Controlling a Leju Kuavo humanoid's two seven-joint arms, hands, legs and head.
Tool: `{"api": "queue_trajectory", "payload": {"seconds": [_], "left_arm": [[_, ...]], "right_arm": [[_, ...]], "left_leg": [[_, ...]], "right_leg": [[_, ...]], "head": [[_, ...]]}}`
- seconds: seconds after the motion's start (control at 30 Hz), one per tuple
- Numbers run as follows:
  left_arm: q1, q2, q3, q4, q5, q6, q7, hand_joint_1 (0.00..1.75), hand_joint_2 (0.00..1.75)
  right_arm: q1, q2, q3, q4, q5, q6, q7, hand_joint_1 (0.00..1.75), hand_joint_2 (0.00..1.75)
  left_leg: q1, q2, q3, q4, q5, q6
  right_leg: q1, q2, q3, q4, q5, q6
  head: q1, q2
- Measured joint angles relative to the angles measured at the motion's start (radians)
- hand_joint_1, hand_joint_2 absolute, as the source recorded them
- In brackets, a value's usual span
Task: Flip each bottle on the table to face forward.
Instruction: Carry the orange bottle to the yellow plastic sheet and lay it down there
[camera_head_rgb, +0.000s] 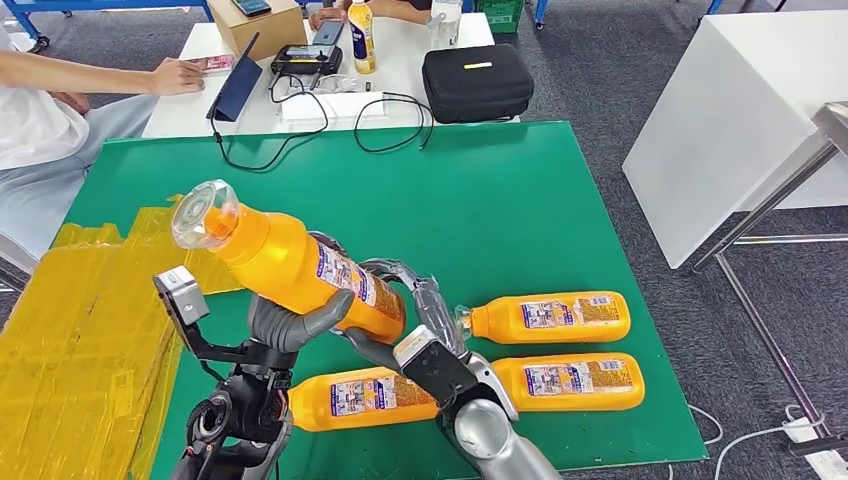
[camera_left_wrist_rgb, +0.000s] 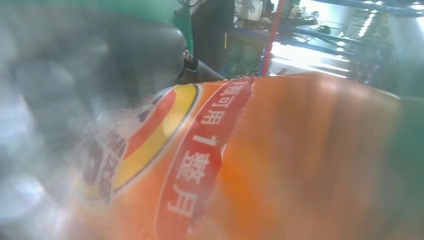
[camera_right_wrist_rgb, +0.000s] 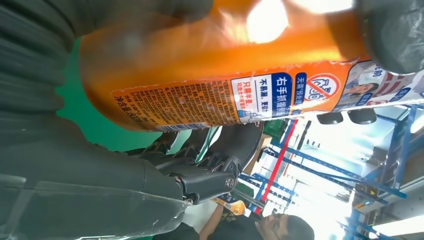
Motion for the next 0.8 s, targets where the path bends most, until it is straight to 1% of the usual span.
{"api": "queue_trajectory", "payload": {"seconds": [0.1,0.2,0.3,0.37,0.4,0.43,0.47,0.5,0.53,0.57,0.6,0.67,0.7,0.73,0.77,0.8], "left_arm": [[-0.001,0.000,0.000,-0.002,-0.001,0.001,-0.001,1.75,1.75],[-0.004,0.004,0.014,-0.008,-0.015,0.012,-0.007,1.75,1.75],[-0.006,0.016,0.037,-0.019,-0.054,0.045,-0.007,1.75,1.75],[-0.012,0.025,0.052,-0.027,-0.116,0.097,-0.009,1.75,1.75],[-0.018,0.032,0.060,-0.031,-0.180,0.146,-0.013,1.75,1.75],[-0.025,0.039,0.066,-0.034,-0.268,0.206,-0.014,1.75,1.75],[-0.034,0.050,0.071,-0.036,-0.400,0.281,-0.006,1.75,1.75],[-0.045,0.063,0.074,-0.036,-0.580,0.360,0.021,1.75,1.75],[-0.058,0.077,0.075,-0.033,-0.790,0.428,0.065,1.75,1.75],[-0.074,0.097,0.076,-0.026,-1.027,0.482,0.126,1.75,1.75],[-0.091,0.118,0.077,-0.014,-1.251,0.515,0.188,1.75,1.75],[-0.133,0.166,0.087,0.029,-1.630,0.529,0.286,1.75,1.75],[-0.153,0.188,0.096,0.055,-1.762,0.520,0.309,1.75,1.75],[-0.172,0.210,0.106,0.080,-1.851,0.508,0.320,1.75,1.75],[-0.188,0.228,0.115,0.102,-1.883,0.496,0.323,1.75,1.75],[-0.200,0.244,0.122,0.120,-1.857,0.488,0.323,1.75,1.75]], "right_arm": [[0.003,0.000,-0.003,-0.004,-0.001,-0.001,0.000,0.00,1.75],[0.013,-0.005,-0.023,-0.016,-0.017,-0.024,-0.004,0.00,1.75],[0.033,-0.018,-0.059,-0.059,-0.047,-0.049,-0.015,0.00,1.75],[0.052,-0.023,-0.082,-0.106,-0.065,-0.060,-0.018,0.00,1.75],[0.063,-0.025,-0.095,-0.131,-0.077,-0.064,-0.017,0.00,1.75],[0.073,-0.026,-0.109,-0.152,-0.088,-0.066,-0.015,0.00,1.75],[0.083,-0.027,-0.123,-0.171,-0.099,-0.064,-0.013,0.00,1.75],[0.092,-0.027,-0.138,-0.187,-0.108,-0.059,-0.012,0.00,1.75],[0.099,-0.028,-0.150,-0.201,-0.115,-0.050,-0.014,0.00,1.75],[0.106,-0.029,-0.161,-0.214,-0.120,-0.037,-0.016,0.00,1.75],[0.111,-0.029,-0.170,-0.227,-0.123,-0.022,-0.020,0.00,1.75],[0.121,-0.033,-0.181,-0.259,-0.125,0.009,-0.026,0.00,1.75],[0.127,-0.035,-0.183,-0.277,-0.124,0.021,-0.028,0.00,1.75],[0.133,-0.038,-0.186,-0.297,-0.123,0.030,-0.029,0.00,1.75],[0.139,-0.040,-0.187,-0.314,-0.121,0.036,-0.029,0.00,1.75],[0.144,-0.042,-0.188,-0.329,-0.119,0.039,-0.029,0.00,1.75]], "left_leg": [[0.000,0.000,0.000,0.000,0.000,0.000],[0.000,0.000,0.000,0.000,0.000,0.000],[0.000,0.000,0.000,0.000,0.000,0.000],[0.000,0.000,0.000,0.000,0.000,0.000],[0.000,0.000,0.000,0.000,0.000,0.000],[0.000,0.000,0.000,0.000,0.000,0.000],[0.000,0.000,0.000,0.000,0.000,0.000],[0.000,0.000,0.000,0.000,0.000,0.000],[0.000,0.000,0.000,0.000,0.000,0.000],[0.000,0.000,0.000,0.000,0.000,0.000],[0.000,0.000,0.000,0.000,0.000,0.000],[0.000,0.000,0.000,0.000,0.000,0.000],[0.000,0.000,0.000,0.000,0.000,0.000],[0.000,0.000,0.001,0.000,0.000,0.000],[0.000,0.000,0.001,0.000,0.001,-0.001],[0.001,0.000,0.001,0.000,0.001,-0.001]], "right_leg": [[0.000,0.000,0.000,0.000,0.000,0.000],[0.000,0.000,0.000,0.000,0.000,0.000],[0.000,0.000,0.000,0.000,0.000,0.000],[0.000,0.000,0.000,0.000,0.000,0.000],[0.000,0.000,0.000,0.000,0.000,0.000],[0.000,0.000,0.000,0.000,0.000,0.000],[0.000,0.000,0.000,0.000,0.000,0.000],[0.000,0.000,0.000,0.000,0.000,0.000],[0.000,0.000,0.000,0.000,0.000,0.000],[0.000,0.000,0.000,0.000,0.000,0.000],[0.000,0.000,0.000,0.000,0.000,0.000],[0.000,0.000,0.000,0.000,0.000,0.000],[0.000,0.000,0.000,0.000,0.000,0.000],[0.001,0.000,0.000,0.000,0.000,0.000],[0.001,0.000,0.000,0.001,0.000,0.000],[0.001,0.000,0.000,0.001,0.000,0.000]], "head": [[0.000,0.000],[0.000,0.000],[0.000,0.000],[0.000,0.000],[0.000,0.000],[0.000,0.000],[0.000,0.000],[0.000,0.000],[0.000,0.000],[0.000,0.000],[0.000,0.000],[0.000,0.000],[0.000,0.000],[0.000,0.000],[0.000,0.000],[0.000,0.000]]}}
